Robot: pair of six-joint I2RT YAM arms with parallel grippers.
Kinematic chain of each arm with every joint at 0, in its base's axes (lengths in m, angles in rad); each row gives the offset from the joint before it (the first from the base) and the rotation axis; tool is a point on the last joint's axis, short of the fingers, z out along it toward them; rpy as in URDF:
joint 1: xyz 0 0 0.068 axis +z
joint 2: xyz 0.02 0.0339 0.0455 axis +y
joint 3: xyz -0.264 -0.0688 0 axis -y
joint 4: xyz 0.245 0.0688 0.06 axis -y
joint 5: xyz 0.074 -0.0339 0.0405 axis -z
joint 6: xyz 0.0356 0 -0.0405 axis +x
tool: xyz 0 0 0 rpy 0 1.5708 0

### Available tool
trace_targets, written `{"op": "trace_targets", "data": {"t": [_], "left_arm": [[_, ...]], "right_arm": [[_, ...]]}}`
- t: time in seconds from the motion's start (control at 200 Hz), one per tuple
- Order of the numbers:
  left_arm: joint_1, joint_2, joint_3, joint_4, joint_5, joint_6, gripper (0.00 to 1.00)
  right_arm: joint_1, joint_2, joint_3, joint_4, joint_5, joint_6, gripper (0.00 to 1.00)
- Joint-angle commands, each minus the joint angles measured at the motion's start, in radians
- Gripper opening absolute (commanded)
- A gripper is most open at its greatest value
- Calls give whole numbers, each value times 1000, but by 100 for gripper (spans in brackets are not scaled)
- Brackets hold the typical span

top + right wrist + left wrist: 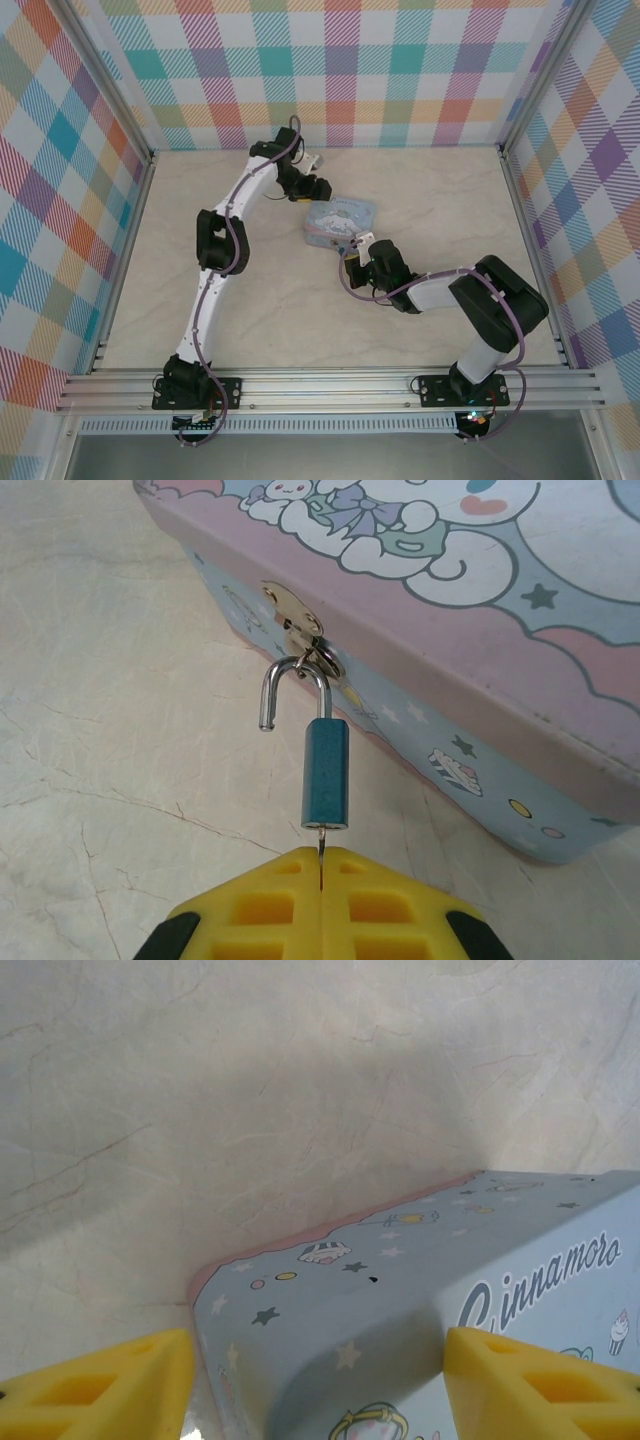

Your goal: Unlock a padlock with a key

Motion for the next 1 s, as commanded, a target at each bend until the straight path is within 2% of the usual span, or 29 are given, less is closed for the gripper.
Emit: {"op": "trace_targets", "data": {"t": [0.0, 0.18, 0.55, 0.78, 0.995], "left_arm": [[-6, -81, -148, 49, -83, -15, 66], [-6, -225, -434, 210, -93, -52, 64], [-4, -557, -999, 528, -213, -197, 64], [-4, -710, -1256, 649, -218, -286, 64], [-7, -779, -1376, 687, -232, -313, 64]], "right_arm": [[-14, -19, 5, -21, 12, 19, 0], [-20, -23, 5, -18, 9, 37, 0], [-35, -21, -2, -18, 1, 78, 0], [-44, -17, -13, -4, 5, 113, 0], [-57, -7, 10, -12, -18, 159, 0]]}}
